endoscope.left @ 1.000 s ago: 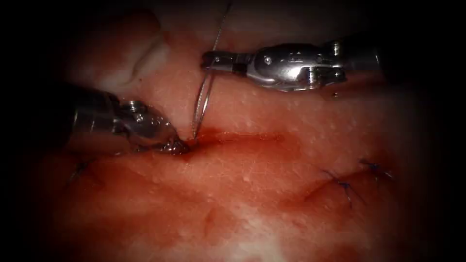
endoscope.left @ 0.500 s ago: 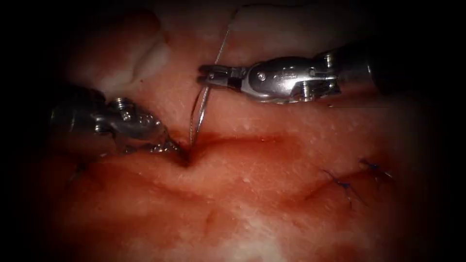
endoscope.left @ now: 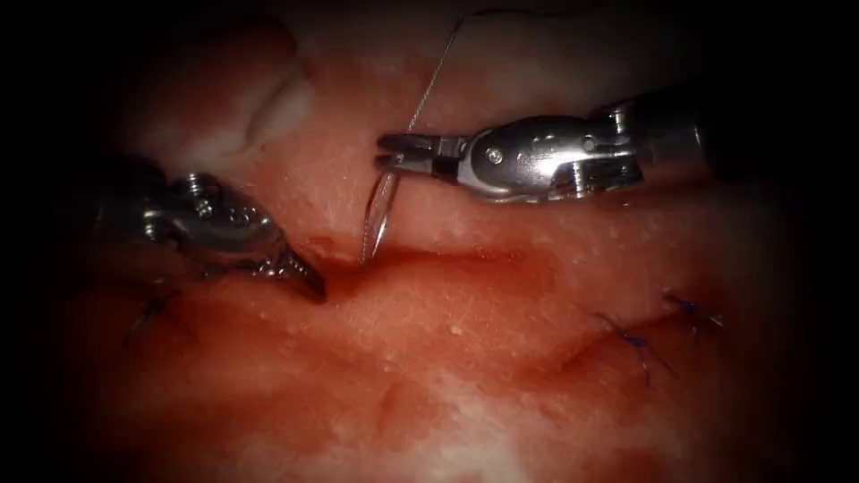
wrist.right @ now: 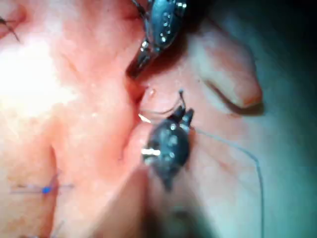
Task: Wound Closure
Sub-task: Throw the needle through the bottom of the incision using the right tool.
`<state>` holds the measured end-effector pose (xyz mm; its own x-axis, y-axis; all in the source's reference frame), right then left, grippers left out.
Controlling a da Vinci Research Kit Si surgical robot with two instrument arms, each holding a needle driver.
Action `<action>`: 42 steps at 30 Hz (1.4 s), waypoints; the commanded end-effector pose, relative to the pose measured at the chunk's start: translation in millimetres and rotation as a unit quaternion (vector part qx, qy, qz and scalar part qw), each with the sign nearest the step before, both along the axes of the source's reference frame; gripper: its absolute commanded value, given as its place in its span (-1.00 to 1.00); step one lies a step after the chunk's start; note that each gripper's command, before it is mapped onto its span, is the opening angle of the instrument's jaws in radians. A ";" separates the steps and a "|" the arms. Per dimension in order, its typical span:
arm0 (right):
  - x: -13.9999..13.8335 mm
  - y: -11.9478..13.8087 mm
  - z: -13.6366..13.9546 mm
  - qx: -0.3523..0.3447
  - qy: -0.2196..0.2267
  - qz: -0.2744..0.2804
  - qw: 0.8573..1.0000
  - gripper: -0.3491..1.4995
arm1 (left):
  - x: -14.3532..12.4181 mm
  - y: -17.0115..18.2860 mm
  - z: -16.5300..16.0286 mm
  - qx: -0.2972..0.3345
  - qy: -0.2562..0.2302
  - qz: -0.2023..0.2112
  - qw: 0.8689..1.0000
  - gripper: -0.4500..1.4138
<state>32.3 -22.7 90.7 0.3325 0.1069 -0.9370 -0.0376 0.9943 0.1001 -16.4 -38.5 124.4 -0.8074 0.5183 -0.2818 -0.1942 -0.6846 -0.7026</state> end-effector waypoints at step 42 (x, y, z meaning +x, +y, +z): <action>2.6 0.0 -1.5 0.046 0.031 -0.021 0.998 -1.00 | -2.6 -2.5 1.4 -0.002 -0.003 0.016 1.000 -0.53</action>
